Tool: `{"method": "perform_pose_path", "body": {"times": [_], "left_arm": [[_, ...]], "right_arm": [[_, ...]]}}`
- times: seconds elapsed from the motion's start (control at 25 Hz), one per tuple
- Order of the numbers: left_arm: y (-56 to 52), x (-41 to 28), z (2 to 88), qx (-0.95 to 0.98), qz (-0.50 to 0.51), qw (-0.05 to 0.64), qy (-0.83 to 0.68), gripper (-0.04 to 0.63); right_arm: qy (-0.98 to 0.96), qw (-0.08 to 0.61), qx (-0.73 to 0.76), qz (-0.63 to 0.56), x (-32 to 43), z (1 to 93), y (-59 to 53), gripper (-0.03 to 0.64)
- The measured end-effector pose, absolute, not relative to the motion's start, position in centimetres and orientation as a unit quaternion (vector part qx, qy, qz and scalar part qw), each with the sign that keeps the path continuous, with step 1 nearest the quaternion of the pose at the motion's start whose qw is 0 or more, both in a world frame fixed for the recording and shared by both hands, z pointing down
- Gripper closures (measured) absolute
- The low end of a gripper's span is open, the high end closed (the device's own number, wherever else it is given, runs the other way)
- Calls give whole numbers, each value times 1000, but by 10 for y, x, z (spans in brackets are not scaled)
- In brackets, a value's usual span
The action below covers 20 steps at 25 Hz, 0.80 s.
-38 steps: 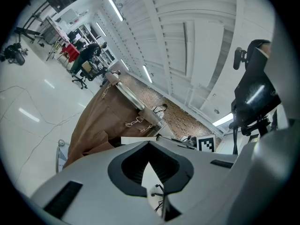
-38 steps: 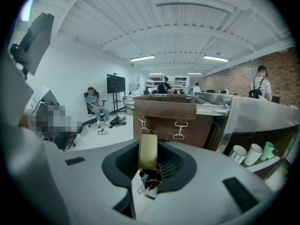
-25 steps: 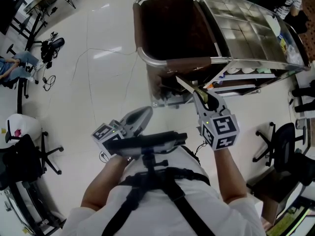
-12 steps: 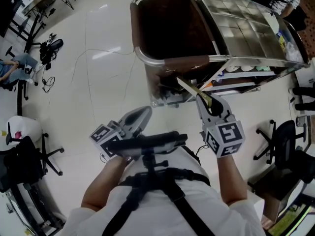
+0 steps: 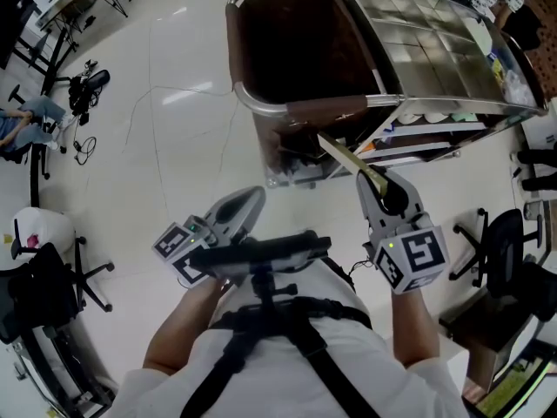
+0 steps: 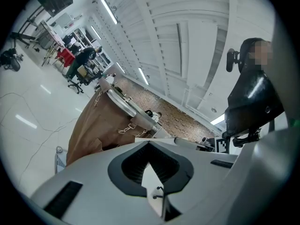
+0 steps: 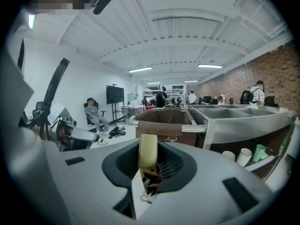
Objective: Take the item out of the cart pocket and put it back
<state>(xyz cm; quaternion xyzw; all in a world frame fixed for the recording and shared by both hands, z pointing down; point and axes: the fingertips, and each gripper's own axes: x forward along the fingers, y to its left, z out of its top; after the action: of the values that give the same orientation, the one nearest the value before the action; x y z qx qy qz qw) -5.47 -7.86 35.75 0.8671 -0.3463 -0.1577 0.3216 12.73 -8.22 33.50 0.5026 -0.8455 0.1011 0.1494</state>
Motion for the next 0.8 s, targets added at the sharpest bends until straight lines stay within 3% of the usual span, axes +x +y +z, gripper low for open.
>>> {"method": "perform_pose_path", "body": {"times": [0.8], "left_arm": [[-73,-70,328,867,-165,289,-370,601]], "right_arm": [[-849,132,503,97,143,308,-68,543]]}}
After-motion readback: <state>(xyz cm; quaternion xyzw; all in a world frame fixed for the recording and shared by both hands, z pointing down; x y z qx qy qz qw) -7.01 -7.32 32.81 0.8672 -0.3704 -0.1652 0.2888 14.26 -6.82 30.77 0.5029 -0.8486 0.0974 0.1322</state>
